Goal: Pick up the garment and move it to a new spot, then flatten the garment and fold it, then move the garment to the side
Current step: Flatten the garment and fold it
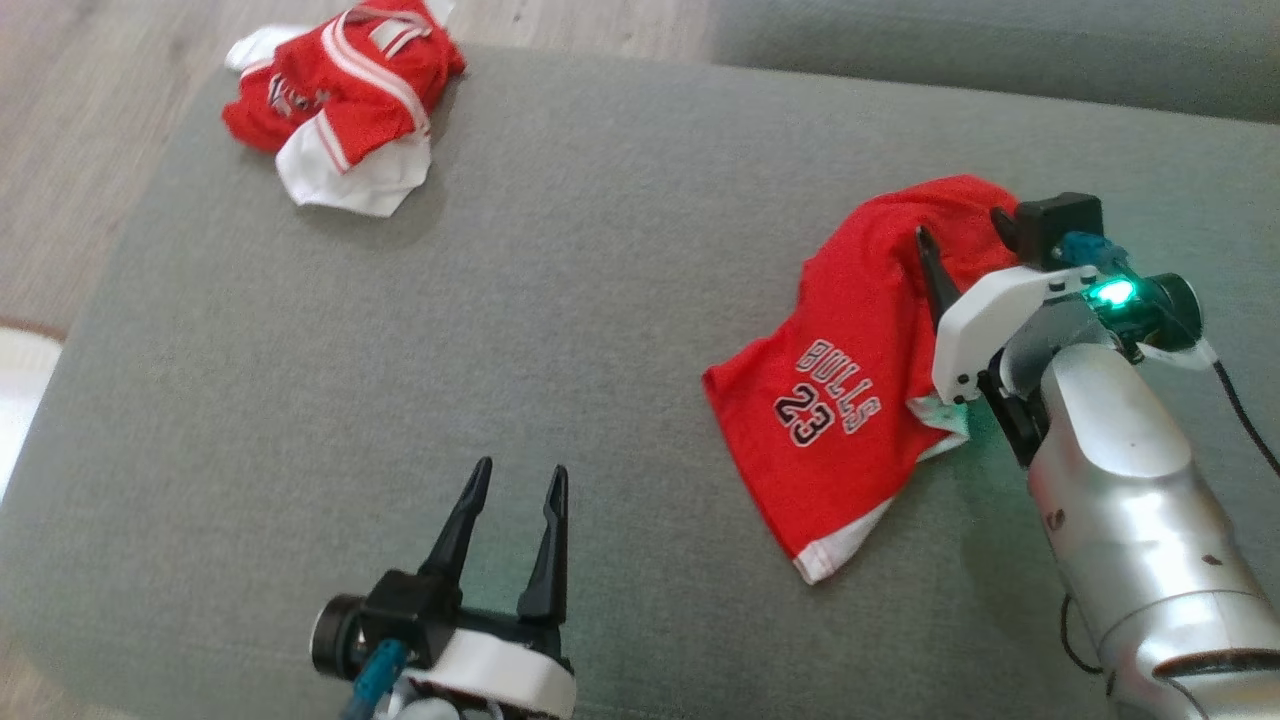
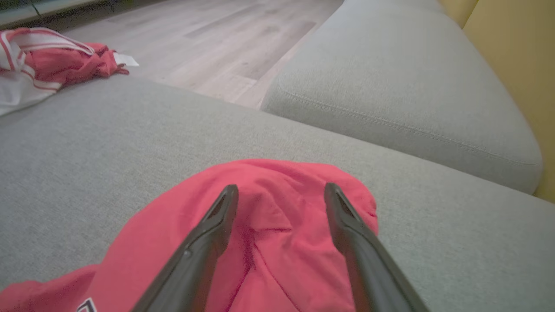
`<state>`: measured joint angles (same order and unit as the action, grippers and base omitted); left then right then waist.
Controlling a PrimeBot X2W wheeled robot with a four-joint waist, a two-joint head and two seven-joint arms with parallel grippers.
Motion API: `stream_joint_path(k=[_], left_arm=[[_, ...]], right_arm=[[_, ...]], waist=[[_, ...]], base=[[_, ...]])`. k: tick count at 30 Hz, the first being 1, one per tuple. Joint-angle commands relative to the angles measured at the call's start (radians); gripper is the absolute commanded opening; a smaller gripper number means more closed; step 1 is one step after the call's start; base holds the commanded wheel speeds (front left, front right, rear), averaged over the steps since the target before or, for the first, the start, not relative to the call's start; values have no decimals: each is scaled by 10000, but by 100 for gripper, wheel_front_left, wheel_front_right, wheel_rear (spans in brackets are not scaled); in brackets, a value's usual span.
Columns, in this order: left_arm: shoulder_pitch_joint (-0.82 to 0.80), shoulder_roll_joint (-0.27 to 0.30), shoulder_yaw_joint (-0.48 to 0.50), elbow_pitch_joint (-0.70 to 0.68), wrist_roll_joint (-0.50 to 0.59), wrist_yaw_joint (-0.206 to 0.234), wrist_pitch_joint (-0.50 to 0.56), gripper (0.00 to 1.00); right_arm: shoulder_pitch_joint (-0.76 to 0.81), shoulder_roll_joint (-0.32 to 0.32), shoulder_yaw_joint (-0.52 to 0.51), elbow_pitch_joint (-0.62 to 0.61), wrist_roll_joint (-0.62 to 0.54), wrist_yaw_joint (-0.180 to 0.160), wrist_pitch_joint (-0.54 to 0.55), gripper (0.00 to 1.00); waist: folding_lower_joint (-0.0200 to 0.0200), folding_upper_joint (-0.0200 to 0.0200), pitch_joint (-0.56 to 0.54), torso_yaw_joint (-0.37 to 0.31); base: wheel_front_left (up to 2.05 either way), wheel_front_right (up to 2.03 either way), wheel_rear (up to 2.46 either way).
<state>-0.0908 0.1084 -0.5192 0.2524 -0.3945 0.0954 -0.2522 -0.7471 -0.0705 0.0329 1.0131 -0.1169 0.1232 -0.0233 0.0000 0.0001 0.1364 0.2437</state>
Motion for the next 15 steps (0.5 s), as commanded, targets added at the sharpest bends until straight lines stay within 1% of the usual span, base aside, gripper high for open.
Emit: stream_joint_path(k=[1, 5, 9, 12, 15], left_arm=[[44, 63, 321, -241, 103, -38, -95, 100], [264, 108, 271, -237, 64, -14, -80, 100], [456, 162, 236, -300, 17, 29, -36, 100], [592, 226, 212, -385, -7, 70, 24, 100], [699, 293, 197, -494, -30, 106, 80, 100]], right_arm=[[-191, 200, 248, -340, 187, 75, -417, 100], [442, 200, 97, -592, 326, 75, -991, 100], [1455, 201, 105, -1096, 711, 75, -1438, 100], [2448, 201, 454, -1670, 1147, 75, -1558, 100], [3552, 201, 1139, -2459, 1845, 75, -1443, 100]], waist=[[0, -1, -408, -384], [0, -1, -792, -700], [0, -1, -1092, -911], [0, -1, -1270, -1027], [0, -1, -1363, -1093]], base=[[0, 0, 0], [0, 0, 0], [0, 0, 0], [0, 0, 0], [0, 0, 0]])
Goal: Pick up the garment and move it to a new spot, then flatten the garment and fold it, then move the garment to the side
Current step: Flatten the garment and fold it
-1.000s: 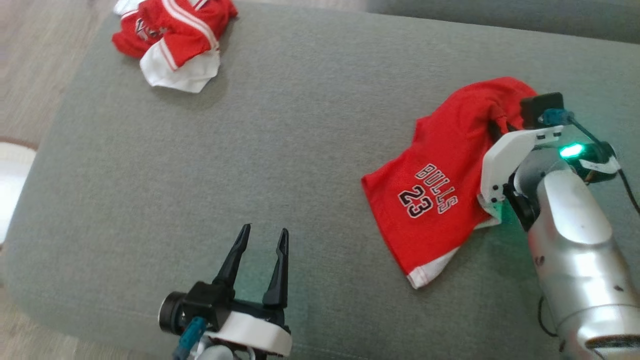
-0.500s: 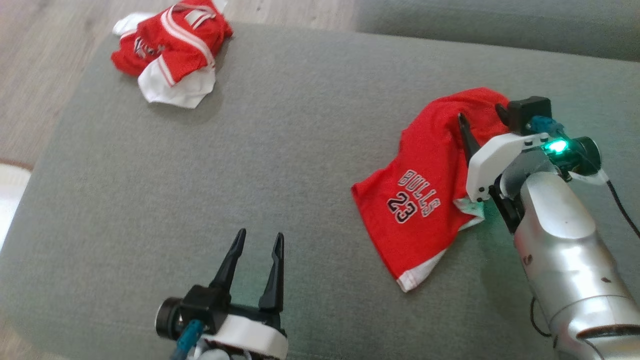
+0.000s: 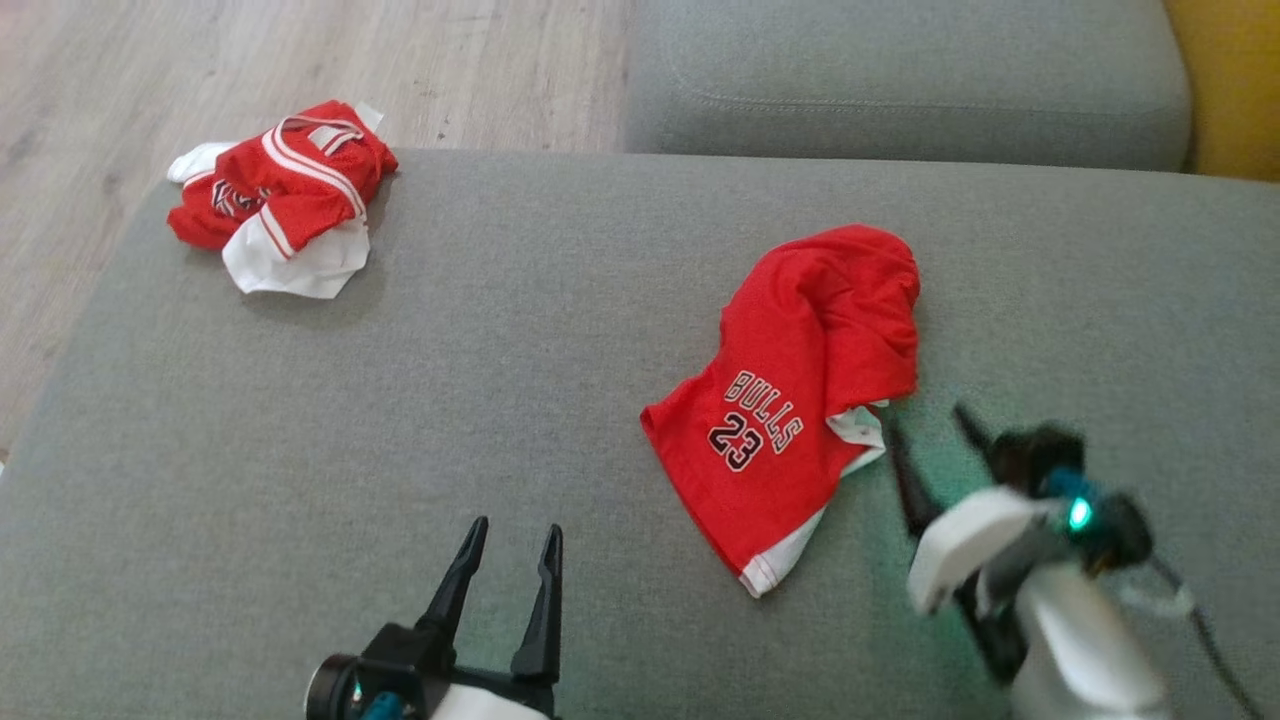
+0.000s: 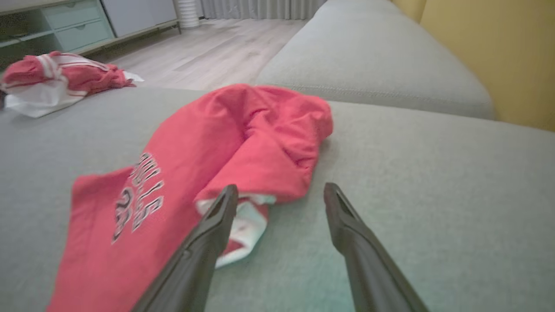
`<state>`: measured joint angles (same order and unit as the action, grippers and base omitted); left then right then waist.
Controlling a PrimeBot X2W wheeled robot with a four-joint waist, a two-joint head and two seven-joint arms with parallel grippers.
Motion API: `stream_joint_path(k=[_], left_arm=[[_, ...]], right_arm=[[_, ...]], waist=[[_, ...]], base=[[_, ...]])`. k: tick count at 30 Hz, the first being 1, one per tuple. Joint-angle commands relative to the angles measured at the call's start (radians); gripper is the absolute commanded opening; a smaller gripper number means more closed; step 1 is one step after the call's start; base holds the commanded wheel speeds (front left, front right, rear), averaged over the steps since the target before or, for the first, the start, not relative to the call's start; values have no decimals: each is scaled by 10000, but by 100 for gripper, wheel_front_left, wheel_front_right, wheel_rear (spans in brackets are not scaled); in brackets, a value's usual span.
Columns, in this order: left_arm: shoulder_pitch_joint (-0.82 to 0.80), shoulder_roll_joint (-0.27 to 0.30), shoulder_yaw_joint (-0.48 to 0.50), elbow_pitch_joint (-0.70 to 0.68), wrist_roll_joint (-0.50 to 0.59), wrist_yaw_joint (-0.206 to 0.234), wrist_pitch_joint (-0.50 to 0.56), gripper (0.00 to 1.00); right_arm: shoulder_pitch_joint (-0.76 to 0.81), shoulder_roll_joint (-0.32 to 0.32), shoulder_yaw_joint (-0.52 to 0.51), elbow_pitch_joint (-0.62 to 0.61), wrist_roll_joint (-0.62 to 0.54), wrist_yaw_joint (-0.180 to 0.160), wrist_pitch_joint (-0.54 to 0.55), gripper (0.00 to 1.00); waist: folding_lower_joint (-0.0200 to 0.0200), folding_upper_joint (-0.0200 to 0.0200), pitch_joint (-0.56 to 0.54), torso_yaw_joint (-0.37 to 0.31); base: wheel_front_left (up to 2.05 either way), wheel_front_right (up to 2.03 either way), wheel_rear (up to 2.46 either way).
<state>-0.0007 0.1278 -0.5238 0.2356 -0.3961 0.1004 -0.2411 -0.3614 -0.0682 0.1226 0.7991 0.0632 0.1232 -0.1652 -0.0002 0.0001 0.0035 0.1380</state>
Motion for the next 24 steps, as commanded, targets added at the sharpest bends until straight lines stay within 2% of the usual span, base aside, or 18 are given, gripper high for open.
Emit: stream_joint_path(k=[1, 5, 9, 12, 18, 19, 21, 22, 23, 24], left_arm=[[-174, 124, 241, -364, -20, 68, -15, 100], [-123, 200, 233, -511, -32, 119, 46, 100], [-199, 223, 182, -608, -16, 126, 101, 100], [-281, 222, 170, -639, -11, 140, 108, 100], [-495, 172, 174, -609, -22, 142, 66, 100], [-526, 164, 187, -602, -26, 150, 54, 100], [-585, 153, 205, -571, -34, 151, 31, 100], [-610, 146, 215, -555, -38, 152, 18, 100], [-631, 136, 220, -543, -43, 149, 6, 100], [-650, 126, 226, -529, -48, 149, -7, 100]], right_arm=[[60, 178, 528, -645, 319, 75, 71, 100], [1238, 179, 1650, -1959, 1216, 75, 657, 100], [1717, 179, 2394, -2702, 1316, 75, 1319, 100], [1686, 179, 2825, -2781, 1207, 75, 1795, 100], [1164, 179, 3339, -2094, 955, 75, 2527, 100], [1047, 179, 3406, -2005, 968, 75, 2559, 84], [773, 179, 3479, -1866, 927, 75, 2542, 45], [622, 179, 3531, -1822, 885, 75, 2504, 31], [475, 179, 3571, -1820, 892, 75, 2428, 1], [334, 179, 3623, -1828, 931, 75, 2367, 0]], waist=[[2, -1, -47, -52], [2, -1, -4, -96], [2, -1, 181, 13], [2, -1, 339, 182], [2, -1, 695, 656], [2, -1, 741, 718], [2, -1, 833, 849], [2, -1, 871, 907], [2, -1, 908, 967], [2, -1, 937, 1016]], base=[[0, 0, 0], [0, 0, 0], [0, 0, 0], [0, 0, 0], [0, 0, 0], [0, 0, 0], [0, 0, 0], [0, 0, 0], [0, 0, 0], [0, 0, 0]])
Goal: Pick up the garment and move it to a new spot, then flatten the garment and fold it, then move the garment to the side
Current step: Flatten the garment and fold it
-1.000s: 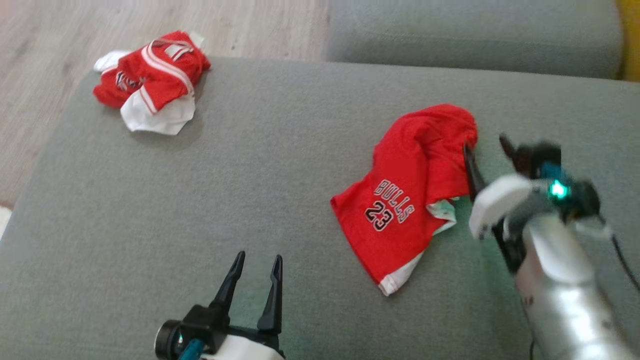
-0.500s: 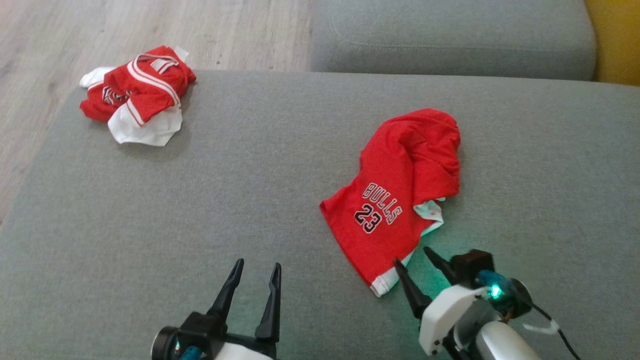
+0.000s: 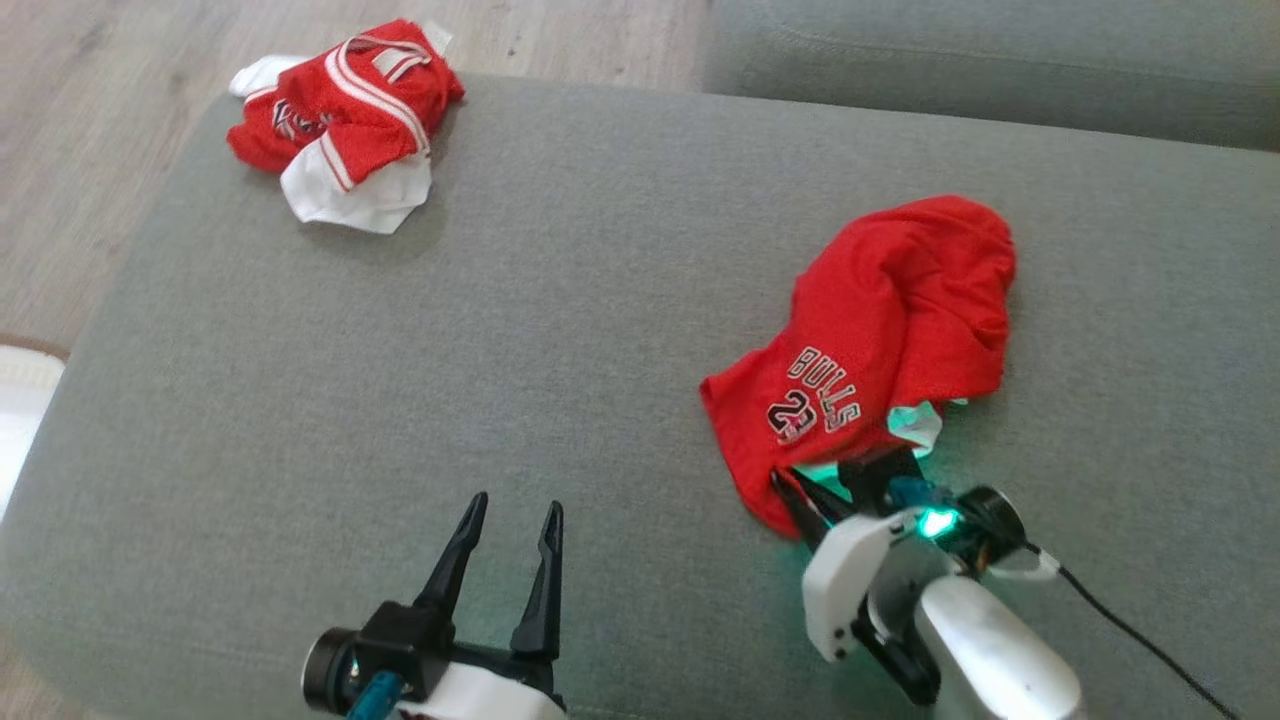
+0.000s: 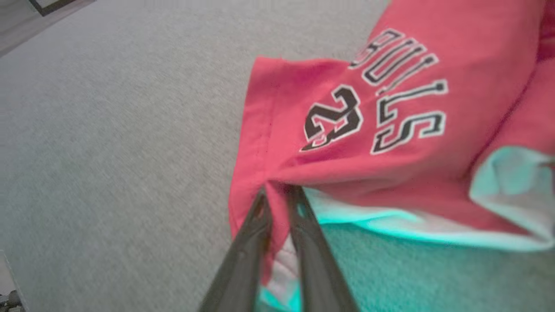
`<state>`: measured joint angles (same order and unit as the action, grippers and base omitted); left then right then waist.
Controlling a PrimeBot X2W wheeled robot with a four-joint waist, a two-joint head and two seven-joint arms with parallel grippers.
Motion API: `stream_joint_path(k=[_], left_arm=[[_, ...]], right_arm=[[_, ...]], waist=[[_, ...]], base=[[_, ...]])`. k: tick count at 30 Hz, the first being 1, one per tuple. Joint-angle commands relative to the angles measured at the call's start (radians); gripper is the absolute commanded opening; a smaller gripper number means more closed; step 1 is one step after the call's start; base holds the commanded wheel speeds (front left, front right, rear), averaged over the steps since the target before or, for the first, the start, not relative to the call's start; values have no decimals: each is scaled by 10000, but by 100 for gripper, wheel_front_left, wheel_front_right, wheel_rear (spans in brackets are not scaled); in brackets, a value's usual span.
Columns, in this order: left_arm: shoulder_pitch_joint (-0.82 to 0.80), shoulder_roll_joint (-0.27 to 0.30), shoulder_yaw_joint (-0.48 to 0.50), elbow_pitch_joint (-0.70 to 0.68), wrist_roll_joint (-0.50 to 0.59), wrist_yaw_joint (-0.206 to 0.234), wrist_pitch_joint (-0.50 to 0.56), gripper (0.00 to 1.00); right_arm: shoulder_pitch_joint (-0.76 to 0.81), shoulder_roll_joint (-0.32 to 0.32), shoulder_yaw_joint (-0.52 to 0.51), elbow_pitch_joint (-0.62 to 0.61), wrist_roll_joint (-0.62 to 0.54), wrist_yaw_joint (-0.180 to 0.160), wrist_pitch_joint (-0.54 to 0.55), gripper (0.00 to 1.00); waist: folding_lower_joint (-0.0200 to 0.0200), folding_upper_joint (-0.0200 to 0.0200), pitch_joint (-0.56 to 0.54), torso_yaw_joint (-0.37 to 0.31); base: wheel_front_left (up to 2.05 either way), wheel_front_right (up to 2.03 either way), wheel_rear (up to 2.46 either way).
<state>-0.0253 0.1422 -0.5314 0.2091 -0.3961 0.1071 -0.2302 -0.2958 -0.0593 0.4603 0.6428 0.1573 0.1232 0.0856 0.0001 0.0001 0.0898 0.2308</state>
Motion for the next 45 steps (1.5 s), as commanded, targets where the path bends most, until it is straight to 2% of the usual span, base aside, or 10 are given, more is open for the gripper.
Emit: stream_joint_path(k=[1, 9, 17, 18, 19, 21, 22, 32, 38, 45], left_arm=[[-425, -29, 306, -248, -53, 78, -128, 100], [-597, -201, 281, -107, -80, 26, -217, 100], [-861, -422, 202, 159, -88, -153, -281, 100], [-891, -444, 198, 193, -83, -169, -286, 100], [-891, -444, 198, 193, -83, -169, -286, 100], [-945, -487, 187, 243, -71, -197, -294, 100], [-964, -506, 186, 259, -66, -205, -297, 100], [-830, -521, 579, 205, 29, -148, -313, 100], [-620, -445, 752, 64, 158, -123, -314, 100], [-465, -321, 795, -109, 235, -93, -315, 100]], right_arm=[[-462, 91, 320, -280, 39, 75, -194, 0], [-2096, 91, 743, -539, 478, 75, -323, 0], [-3521, 91, 1335, -4, 1525, 75, -75, 0], [-3639, 91, 1415, 183, 1566, 75, 0, 12], [-3639, 91, 1415, 183, 1566, 75, 0, 12], [-3816, 91, 1576, 488, 1681, 75, 43, 81], [-3889, 91, 1650, 617, 1725, 75, 13, 100], [-4234, 91, 1832, 772, 2138, 75, -1092, 100], [-3781, 91, 645, 930, 1493, 75, -1925, 100], [-2520, -48, -1850, 1352, -177, 75, -2605, 100]], waist=[[-1, -1, 100, 136], [-1, -1, 317, 445], [-1, -1, 540, 1000], [-1, -1, 559, 1058], [-1, -1, 559, 1058], [-1, -1, 605, 1182], [-1, -1, 625, 1227], [-1, -1, 528, 588], [-1, -1, 196, -227], [-1, -1, -35, -608]], base=[[0, 0, 0], [0, 0, 0], [0, 0, 0], [0, 0, 0], [0, 0, 0], [0, 0, 0], [0, 0, 0], [0, 0, 0], [0, 0, 0], [0, 0, 0]])
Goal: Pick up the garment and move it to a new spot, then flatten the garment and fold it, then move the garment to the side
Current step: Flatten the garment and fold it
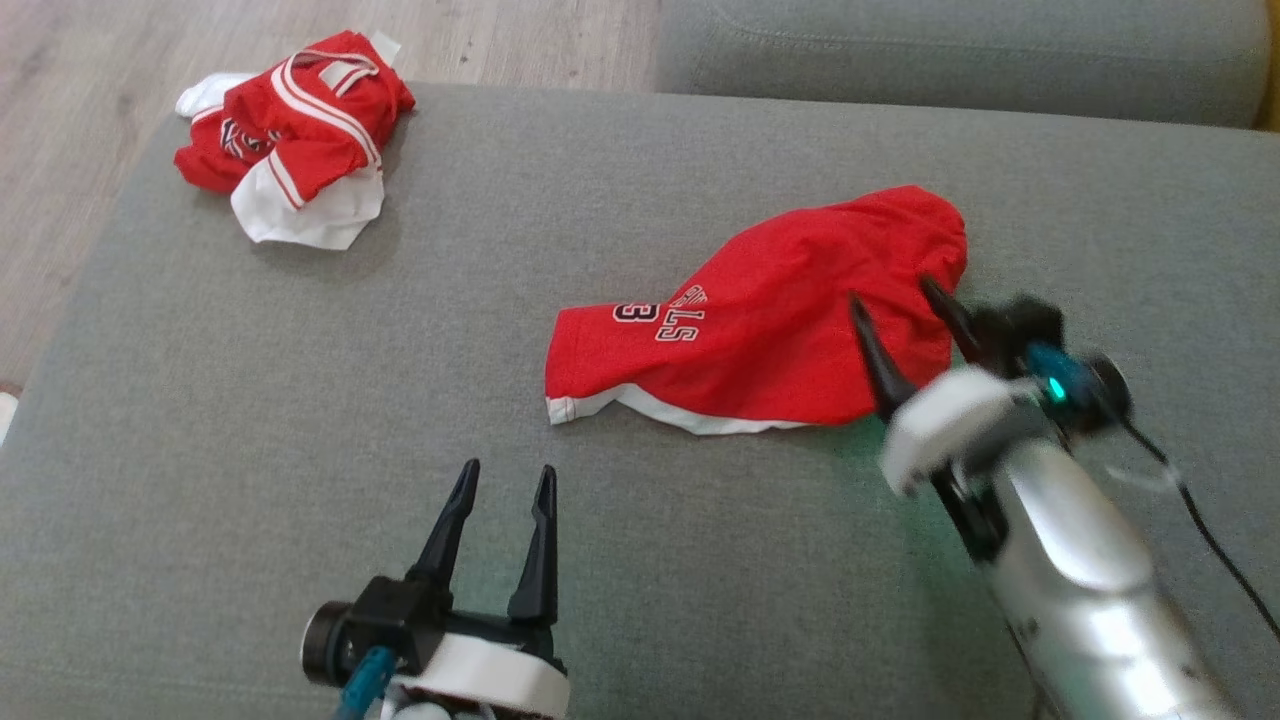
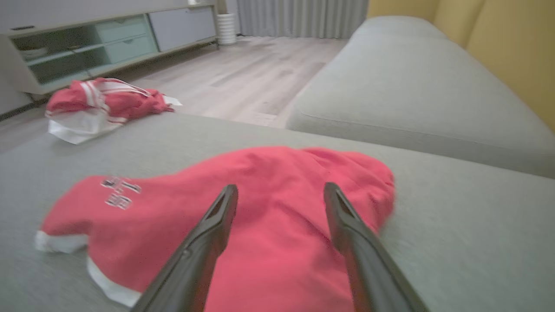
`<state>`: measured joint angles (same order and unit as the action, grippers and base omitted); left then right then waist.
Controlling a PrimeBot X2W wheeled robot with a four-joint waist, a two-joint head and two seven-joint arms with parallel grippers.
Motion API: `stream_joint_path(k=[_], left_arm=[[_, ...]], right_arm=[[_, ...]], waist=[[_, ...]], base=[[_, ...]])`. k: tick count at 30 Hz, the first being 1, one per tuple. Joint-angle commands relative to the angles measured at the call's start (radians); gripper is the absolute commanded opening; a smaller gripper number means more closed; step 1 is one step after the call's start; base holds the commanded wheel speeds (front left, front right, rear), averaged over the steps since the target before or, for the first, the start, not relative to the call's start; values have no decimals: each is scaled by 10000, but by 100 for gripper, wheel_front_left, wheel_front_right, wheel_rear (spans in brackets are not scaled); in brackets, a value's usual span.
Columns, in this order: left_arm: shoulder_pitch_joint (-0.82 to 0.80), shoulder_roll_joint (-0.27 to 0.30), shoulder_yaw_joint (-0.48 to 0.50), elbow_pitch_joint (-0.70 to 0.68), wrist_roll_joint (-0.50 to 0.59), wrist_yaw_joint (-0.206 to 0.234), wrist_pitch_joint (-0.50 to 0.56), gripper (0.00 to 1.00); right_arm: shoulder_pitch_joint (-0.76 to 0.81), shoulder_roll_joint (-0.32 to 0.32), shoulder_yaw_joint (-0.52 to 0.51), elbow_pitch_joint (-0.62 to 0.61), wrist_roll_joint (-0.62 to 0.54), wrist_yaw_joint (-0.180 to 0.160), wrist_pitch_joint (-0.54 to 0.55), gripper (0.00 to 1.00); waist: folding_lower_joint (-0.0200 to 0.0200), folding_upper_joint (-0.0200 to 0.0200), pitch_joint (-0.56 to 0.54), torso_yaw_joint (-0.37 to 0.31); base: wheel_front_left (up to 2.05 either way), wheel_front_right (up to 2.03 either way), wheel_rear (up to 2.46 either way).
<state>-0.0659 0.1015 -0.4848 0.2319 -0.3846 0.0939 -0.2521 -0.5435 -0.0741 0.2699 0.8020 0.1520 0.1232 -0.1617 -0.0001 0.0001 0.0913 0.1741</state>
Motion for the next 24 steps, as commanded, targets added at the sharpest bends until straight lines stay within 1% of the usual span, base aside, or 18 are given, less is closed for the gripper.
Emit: stream_joint_path(k=[1, 5, 8, 11, 15, 18, 24], left_arm=[[-51, 96, 318, -363, 125, 41, -96, 100], [-70, 156, 283, -465, 145, 40, -88, 100], [-57, 221, 293, -516, 148, 76, -73, 100], [-76, 260, 278, -554, 143, 81, -54, 100], [-177, 276, 223, -589, 162, 70, -34, 100], [-216, 294, 206, -601, 179, 89, -18, 100], [-158, 343, 197, -577, 150, 138, -16, 100]], right_arm=[[184, 27, -301, -178, -352, 75, -166, 100], [1039, -210, -1497, -84, -1170, 75, -306, 100], [1361, -195, -2040, -80, -1807, 75, -305, 100], [1362, -85, -2482, 54, -2255, 75, -226, 100], [1024, 52, -2731, 489, -2727, 75, -172, 100], [769, 116, -2728, 697, -2763, 75, -279, 100], [137, 213, -2557, 1018, -2211, 75, -619, 100]], waist=[[1, -1, -51, -40], [1, -1, 103, 67], [1, -1, 240, 131], [1, -1, 371, 222], [1, -1, 547, 386], [1, -1, 614, 461], [1, -1, 633, 553]], base=[[0, 0, 0], [0, 0, 0], [0, 0, 0], [0, 0, 0], [0, 0, 0], [0, 0, 0], [0, 0, 0]])
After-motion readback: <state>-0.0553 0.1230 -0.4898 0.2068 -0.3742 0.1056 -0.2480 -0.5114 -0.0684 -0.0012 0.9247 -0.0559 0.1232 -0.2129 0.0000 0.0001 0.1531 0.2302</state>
